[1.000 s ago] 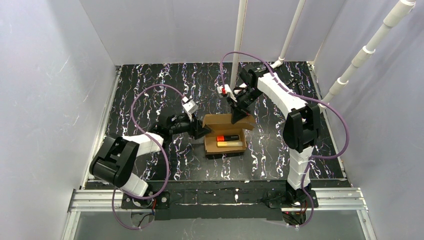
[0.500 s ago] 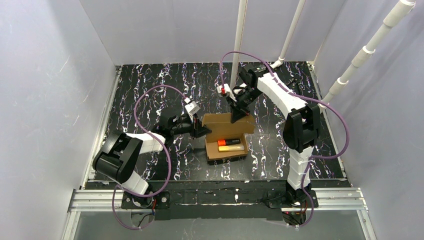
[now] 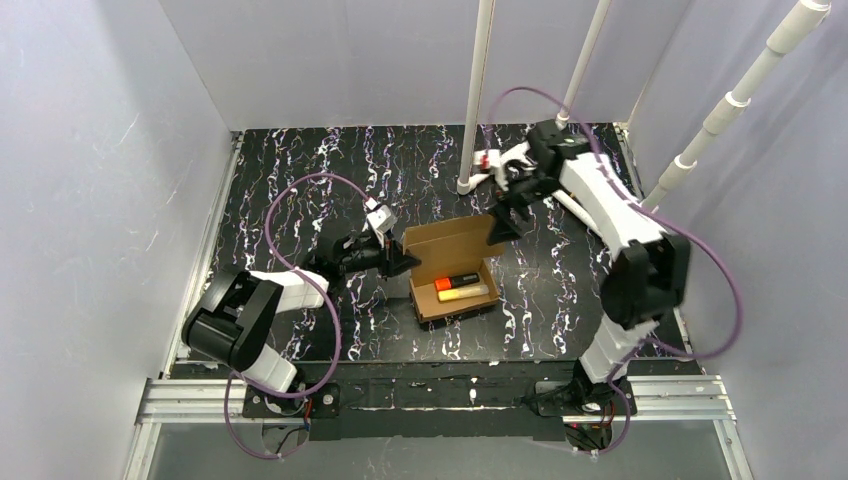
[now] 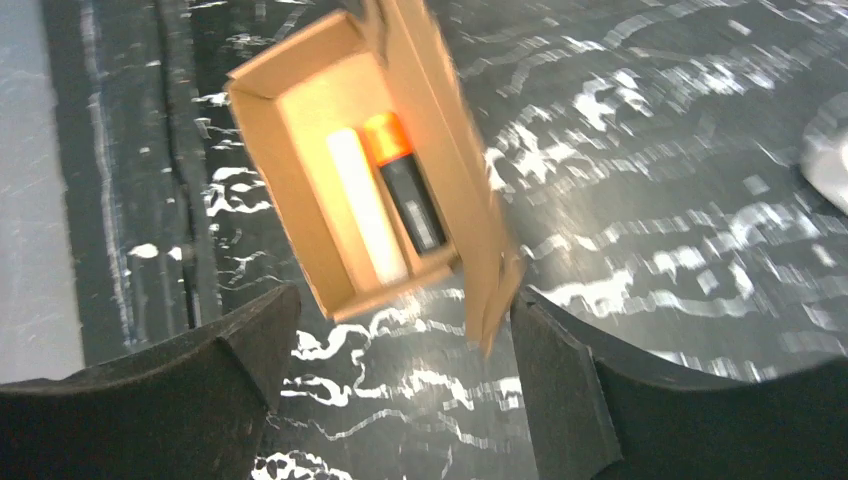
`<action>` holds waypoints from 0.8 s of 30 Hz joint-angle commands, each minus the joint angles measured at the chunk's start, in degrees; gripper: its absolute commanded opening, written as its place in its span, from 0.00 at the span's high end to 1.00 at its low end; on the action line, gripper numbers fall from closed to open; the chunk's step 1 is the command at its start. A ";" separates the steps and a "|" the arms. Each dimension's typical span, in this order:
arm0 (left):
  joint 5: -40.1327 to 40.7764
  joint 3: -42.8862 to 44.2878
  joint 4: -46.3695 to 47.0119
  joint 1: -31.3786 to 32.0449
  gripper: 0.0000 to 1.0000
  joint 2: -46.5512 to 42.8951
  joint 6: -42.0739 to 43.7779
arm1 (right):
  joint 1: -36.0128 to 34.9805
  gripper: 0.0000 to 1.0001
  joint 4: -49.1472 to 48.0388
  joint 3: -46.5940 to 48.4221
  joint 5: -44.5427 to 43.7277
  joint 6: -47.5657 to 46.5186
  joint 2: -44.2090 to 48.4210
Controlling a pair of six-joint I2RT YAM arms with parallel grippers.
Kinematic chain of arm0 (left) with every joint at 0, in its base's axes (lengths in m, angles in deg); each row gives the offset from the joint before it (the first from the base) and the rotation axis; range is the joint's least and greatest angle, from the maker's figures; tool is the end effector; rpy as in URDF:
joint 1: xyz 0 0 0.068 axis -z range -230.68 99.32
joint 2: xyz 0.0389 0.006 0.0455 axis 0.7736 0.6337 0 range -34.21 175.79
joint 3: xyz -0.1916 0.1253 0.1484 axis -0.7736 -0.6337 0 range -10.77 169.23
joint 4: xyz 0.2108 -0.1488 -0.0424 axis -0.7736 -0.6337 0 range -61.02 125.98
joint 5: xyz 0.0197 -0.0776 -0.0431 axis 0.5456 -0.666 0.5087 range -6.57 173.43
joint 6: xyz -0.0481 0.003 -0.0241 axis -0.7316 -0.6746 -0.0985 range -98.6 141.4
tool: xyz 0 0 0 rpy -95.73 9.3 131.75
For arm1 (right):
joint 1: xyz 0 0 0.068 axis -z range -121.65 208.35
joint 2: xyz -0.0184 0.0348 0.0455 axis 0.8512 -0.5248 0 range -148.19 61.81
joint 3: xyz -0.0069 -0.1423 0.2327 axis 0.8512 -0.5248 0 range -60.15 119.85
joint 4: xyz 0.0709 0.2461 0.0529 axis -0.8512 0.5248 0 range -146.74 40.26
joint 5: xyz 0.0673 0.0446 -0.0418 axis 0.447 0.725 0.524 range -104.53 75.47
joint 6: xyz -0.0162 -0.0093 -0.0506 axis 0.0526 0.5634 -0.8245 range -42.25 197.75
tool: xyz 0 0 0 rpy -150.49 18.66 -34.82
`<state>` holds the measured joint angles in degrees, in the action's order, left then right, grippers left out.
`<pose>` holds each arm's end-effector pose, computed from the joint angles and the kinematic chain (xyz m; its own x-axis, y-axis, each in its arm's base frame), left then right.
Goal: Fold the paper box
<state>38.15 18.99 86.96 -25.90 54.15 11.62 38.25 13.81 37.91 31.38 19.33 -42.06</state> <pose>0.2522 -0.1443 0.1864 -0.2774 -0.0036 -0.9608 0.9003 0.3482 -0.2612 0.3259 0.1465 0.3087 -0.1388 -0.6820 -0.7181 -0.9860 0.0273 0.1647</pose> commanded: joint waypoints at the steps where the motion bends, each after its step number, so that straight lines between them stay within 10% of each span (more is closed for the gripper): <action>1: 1.34 -1.15 1.23 0.06 1.00 -3.08 2.20 | 6.21 0.15 -14.86 -11.75 -0.53 11.51 13.30; 6: 1.34 -2.52 1.22 0.08 1.00 -4.79 3.10 | 9.80 0.47 -50.53 -33.73 -12.81 36.35 22.83; 11: 0.96 -2.56 1.23 0.00 1.00 -5.10 3.58 | 9.81 0.80 -63.50 -39.25 -14.63 43.23 19.96; 24: 0.73 -1.94 1.23 0.10 1.00 -4.58 3.36 | 5.65 0.94 -72.41 -45.74 3.82 43.95 16.61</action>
<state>39.24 16.70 86.98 -25.90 51.44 13.89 46.14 -54.83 -3.16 26.01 63.81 -29.52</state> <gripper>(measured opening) 0.060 0.074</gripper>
